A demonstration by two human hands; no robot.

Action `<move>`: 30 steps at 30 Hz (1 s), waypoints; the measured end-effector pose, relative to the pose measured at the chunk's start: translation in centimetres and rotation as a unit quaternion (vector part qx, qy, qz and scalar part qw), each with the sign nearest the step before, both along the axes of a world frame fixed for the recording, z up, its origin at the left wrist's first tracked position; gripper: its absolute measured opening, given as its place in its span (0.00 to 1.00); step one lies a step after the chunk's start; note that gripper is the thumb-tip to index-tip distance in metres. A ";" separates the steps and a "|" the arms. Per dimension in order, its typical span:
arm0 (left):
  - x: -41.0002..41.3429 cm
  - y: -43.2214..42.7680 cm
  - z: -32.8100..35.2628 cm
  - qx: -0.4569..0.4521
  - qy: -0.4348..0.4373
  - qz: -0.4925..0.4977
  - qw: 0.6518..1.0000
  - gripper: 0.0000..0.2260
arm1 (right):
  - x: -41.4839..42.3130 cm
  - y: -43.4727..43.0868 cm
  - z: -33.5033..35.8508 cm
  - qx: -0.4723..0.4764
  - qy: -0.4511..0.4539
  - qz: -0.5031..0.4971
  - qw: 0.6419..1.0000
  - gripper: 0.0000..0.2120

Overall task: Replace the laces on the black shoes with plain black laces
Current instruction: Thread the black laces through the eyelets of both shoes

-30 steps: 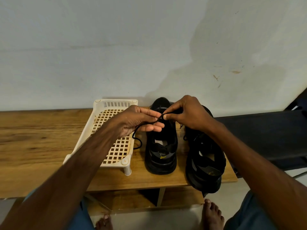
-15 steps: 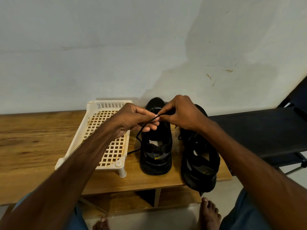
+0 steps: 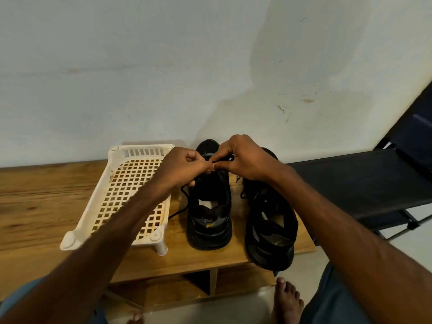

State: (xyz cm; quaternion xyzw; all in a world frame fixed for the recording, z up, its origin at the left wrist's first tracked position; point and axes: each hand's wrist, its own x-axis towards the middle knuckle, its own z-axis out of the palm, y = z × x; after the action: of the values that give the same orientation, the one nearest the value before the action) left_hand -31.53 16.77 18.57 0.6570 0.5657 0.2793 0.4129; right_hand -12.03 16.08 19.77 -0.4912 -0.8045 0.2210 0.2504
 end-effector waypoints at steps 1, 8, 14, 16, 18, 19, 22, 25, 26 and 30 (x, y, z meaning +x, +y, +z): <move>0.4 -0.3 0.0 0.062 0.045 0.009 0.997 0.06 | 0.0 0.1 0.1 0.005 -0.005 0.000 1.000 0.07; 2.2 -2.5 -0.3 0.256 0.152 0.084 0.951 0.07 | 0.1 0.1 0.0 0.012 0.004 0.007 1.000 0.07; 2.9 -2.9 -0.5 0.294 0.186 0.052 0.936 0.08 | 0.6 0.0 -0.4 0.004 -0.003 -0.012 1.000 0.08; 2.5 -2.9 -0.4 0.294 0.182 0.029 0.938 0.08 | 0.7 -0.1 -0.5 -0.005 0.000 -0.016 1.000 0.08; 1.7 -2.6 -0.2 0.288 0.162 -0.007 0.944 0.08 | 0.7 -0.2 -0.6 -0.011 0.003 -0.021 1.000 0.07; 1.2 -2.3 0.0 0.283 0.154 -0.023 0.946 0.08 | 0.7 -0.3 -0.6 -0.012 0.003 -0.023 1.000 0.07; 0.0 -1.4 0.7 0.248 0.138 -0.078 0.956 0.08 | 1.0 -0.4 -0.8 -0.015 0.002 -0.027 1.000 0.07; -1.6 -0.3 1.0 0.217 0.109 -0.146 0.959 0.09 | 1.0 -0.5 -1.0 -0.018 -0.001 -0.028 0.999 0.07; -2.1 0.0 1.1 0.222 0.108 -0.161 0.955 0.09 | 1.0 -0.6 -1.0 -0.018 -0.001 -0.029 0.999 0.07; -3.1 0.7 0.5 0.273 0.137 -0.173 0.936 0.08 | 0.6 -0.6 -1.2 -0.012 -0.005 -0.033 0.999 0.06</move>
State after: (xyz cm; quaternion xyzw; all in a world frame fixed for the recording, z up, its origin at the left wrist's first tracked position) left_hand -34.68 17.47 19.08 0.8641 0.3964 0.2544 0.1777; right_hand -11.47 15.48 18.59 -0.5218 -0.7863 0.2192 0.2478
